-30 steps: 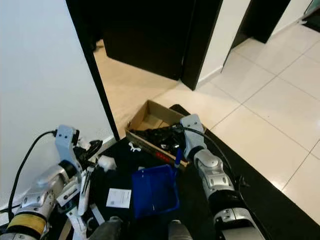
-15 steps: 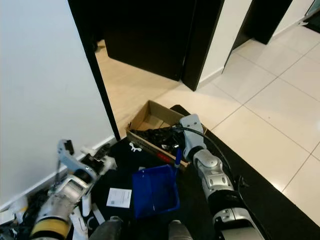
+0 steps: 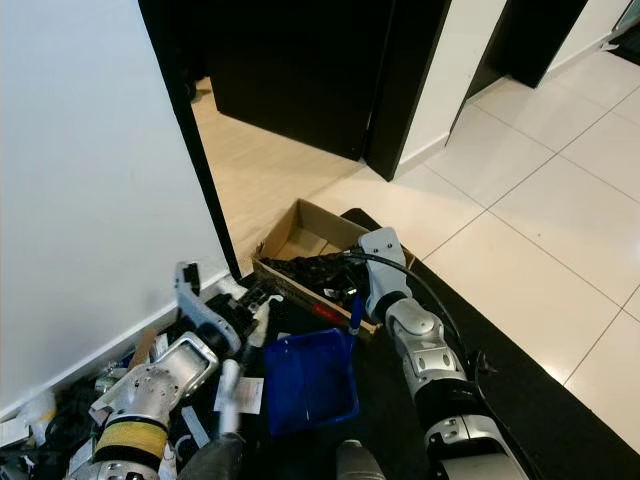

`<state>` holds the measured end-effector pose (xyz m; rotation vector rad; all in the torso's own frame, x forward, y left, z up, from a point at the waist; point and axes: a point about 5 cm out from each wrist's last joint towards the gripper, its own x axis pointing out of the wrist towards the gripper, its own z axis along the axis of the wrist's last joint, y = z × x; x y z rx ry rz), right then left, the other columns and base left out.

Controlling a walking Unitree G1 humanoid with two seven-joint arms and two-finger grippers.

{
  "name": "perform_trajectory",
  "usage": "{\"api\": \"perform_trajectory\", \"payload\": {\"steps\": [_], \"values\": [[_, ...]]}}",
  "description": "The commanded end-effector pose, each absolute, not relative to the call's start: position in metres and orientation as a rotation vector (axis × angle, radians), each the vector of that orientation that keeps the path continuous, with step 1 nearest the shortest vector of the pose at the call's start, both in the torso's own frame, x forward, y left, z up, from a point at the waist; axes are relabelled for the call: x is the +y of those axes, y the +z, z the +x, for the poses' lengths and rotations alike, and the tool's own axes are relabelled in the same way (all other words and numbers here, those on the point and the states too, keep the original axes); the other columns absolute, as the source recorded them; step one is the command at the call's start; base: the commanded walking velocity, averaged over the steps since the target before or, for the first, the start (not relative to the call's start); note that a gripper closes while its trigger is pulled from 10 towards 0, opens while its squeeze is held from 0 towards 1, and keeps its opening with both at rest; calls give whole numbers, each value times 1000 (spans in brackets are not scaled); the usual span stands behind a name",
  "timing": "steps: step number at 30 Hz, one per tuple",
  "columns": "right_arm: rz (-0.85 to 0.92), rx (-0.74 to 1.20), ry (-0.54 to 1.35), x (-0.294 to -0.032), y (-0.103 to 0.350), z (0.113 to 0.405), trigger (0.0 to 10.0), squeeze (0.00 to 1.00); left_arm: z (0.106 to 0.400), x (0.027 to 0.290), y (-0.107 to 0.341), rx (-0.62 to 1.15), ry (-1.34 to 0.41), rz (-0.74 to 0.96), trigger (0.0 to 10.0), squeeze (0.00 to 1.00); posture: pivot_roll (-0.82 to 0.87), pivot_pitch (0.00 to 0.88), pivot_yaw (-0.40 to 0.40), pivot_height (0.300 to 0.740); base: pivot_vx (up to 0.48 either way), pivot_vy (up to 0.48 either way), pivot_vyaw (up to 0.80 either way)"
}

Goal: Sweep floor

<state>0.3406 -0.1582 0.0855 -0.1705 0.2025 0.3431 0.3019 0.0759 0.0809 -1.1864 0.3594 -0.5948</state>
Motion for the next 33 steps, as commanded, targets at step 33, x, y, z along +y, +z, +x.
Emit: {"api": "perform_trajectory", "payload": {"steps": [33], "values": [[-156, 207, 320, -160, 80, 336, 10000, 0, 320, 143, 185, -35, -632, -319, 10000, 0, 114, 181, 23, 740, 0, 0, 0]]}}
